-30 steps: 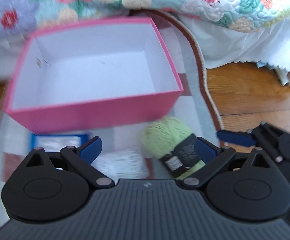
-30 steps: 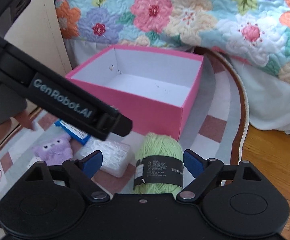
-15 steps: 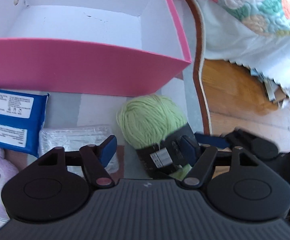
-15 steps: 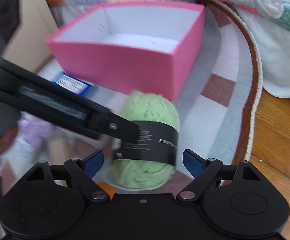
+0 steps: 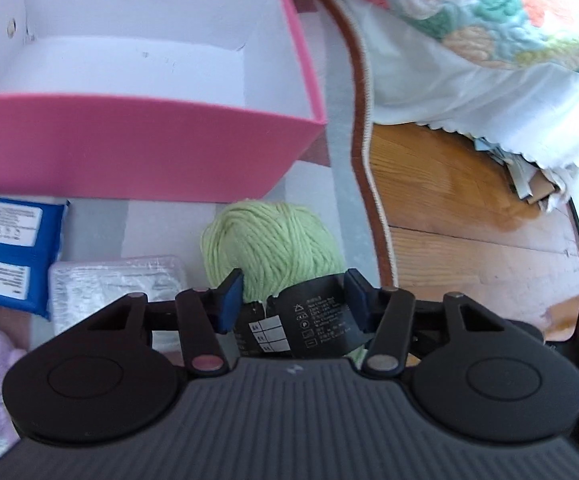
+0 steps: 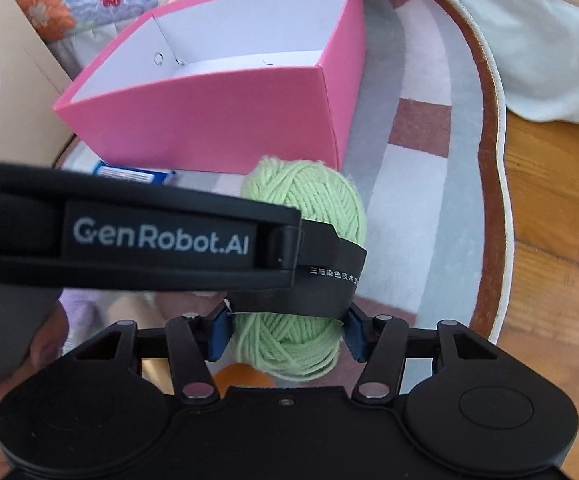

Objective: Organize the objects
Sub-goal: 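Carry the yarn ball with the right gripper into the pink box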

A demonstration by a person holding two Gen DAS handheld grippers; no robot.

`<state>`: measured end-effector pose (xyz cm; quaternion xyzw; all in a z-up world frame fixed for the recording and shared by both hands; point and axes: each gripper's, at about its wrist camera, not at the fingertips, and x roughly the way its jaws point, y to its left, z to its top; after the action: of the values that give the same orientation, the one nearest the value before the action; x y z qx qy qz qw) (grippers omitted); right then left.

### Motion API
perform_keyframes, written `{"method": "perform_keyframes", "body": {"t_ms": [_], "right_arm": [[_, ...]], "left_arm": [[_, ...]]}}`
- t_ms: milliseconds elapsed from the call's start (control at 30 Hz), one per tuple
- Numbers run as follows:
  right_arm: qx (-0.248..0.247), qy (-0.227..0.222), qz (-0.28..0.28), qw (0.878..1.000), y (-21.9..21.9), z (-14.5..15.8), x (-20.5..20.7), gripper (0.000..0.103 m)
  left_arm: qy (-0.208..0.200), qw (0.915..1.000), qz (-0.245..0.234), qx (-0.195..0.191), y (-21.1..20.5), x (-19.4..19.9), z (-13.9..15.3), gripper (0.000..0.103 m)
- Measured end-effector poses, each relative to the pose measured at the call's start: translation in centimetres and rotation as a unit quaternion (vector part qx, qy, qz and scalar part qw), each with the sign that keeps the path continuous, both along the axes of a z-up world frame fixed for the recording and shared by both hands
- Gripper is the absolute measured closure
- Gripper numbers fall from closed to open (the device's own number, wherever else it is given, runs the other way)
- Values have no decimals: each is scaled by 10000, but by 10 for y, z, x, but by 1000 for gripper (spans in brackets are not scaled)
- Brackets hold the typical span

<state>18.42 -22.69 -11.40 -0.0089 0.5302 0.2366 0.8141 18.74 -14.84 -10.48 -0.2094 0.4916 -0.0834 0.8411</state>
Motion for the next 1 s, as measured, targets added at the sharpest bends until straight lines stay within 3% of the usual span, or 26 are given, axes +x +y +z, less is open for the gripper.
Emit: {"method": "perform_keyframes", "body": {"t_ms": [100, 300, 400, 567, 667, 733, 900, 1000], "right_arm": [[-240, -184, 232, 9993, 11, 22, -17, 43], [-89, -713, 481, 9963, 27, 85, -37, 42], [104, -1036, 393, 9938, 36, 116, -31, 42], [417, -1199, 263, 9916, 48, 153, 9, 43], [667, -1058, 124, 9921, 54, 161, 41, 43], [748, -922, -48, 9929, 58, 161, 62, 43], [1136, -279, -510, 9918, 60, 132, 114, 45], [914, -218, -502, 9943, 69, 113, 134, 45]], "left_arm": [[-73, 9998, -137, 104, 5, -12, 29, 51], [-620, 9957, -423, 548, 24, -24, 105, 51], [-700, 9913, -632, 914, 34, 0, 140, 49], [-673, 9895, -722, 1054, 60, 47, 175, 49], [-696, 9864, -786, 1266, 65, 76, 177, 49], [-592, 9885, -688, 1213, 72, 99, 167, 49], [-276, 9951, -444, 842, 98, 147, 126, 49], [-82, 9983, -301, 501, 109, 168, 93, 49]]}}
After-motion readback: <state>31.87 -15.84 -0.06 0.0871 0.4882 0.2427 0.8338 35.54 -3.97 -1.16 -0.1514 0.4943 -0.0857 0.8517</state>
